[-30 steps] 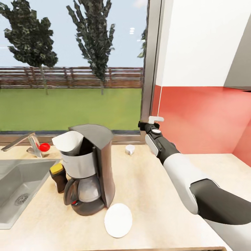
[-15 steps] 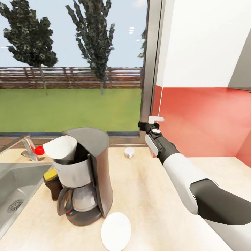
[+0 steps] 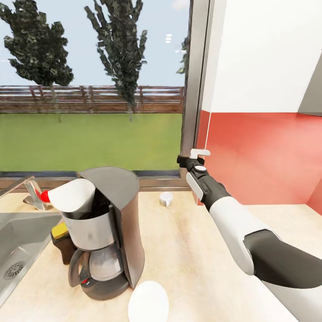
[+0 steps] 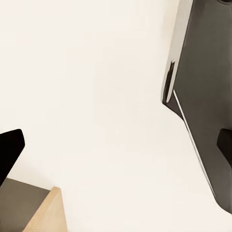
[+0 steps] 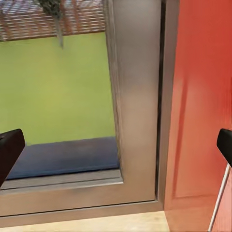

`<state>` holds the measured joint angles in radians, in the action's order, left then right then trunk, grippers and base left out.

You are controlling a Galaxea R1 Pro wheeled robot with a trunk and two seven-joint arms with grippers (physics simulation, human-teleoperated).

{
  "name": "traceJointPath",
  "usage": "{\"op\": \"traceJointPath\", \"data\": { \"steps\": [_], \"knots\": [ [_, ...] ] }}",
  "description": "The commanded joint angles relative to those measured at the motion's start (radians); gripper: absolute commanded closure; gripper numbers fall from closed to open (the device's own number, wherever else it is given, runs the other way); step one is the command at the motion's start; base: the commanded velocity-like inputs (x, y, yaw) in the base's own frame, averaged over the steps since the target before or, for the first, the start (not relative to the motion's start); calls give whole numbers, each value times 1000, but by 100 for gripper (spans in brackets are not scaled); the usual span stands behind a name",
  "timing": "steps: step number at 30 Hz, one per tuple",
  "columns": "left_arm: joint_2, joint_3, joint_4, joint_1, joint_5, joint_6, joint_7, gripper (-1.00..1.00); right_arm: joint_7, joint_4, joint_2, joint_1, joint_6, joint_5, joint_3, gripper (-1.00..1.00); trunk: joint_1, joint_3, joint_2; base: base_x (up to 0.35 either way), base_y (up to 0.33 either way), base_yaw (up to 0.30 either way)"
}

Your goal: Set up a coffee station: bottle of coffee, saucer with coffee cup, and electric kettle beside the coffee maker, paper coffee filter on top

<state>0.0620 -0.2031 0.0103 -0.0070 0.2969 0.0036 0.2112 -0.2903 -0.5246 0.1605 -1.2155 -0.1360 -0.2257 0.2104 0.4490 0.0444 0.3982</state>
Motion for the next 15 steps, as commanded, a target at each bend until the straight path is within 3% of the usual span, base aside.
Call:
{"op": "traceJointPath", "data": {
  "steps": [1,7,15],
  "knots": [
    [0,-9,0,-1,8,1,2,-100,-9,-2,-1,-1,-5,-8,7,-100,1,2,2,267,0,0],
    [-2,-9,0,-1,8,1,2,-100,-9,-3,0,-1,-5,-9,8,-100,1,2,2,243,0,0],
    [-2,-9,0,-1,8,-2,2,-100,-10,-9,1,-1,-5,-10,9,-100,1,2,2,42,0,0]
  ]
}}
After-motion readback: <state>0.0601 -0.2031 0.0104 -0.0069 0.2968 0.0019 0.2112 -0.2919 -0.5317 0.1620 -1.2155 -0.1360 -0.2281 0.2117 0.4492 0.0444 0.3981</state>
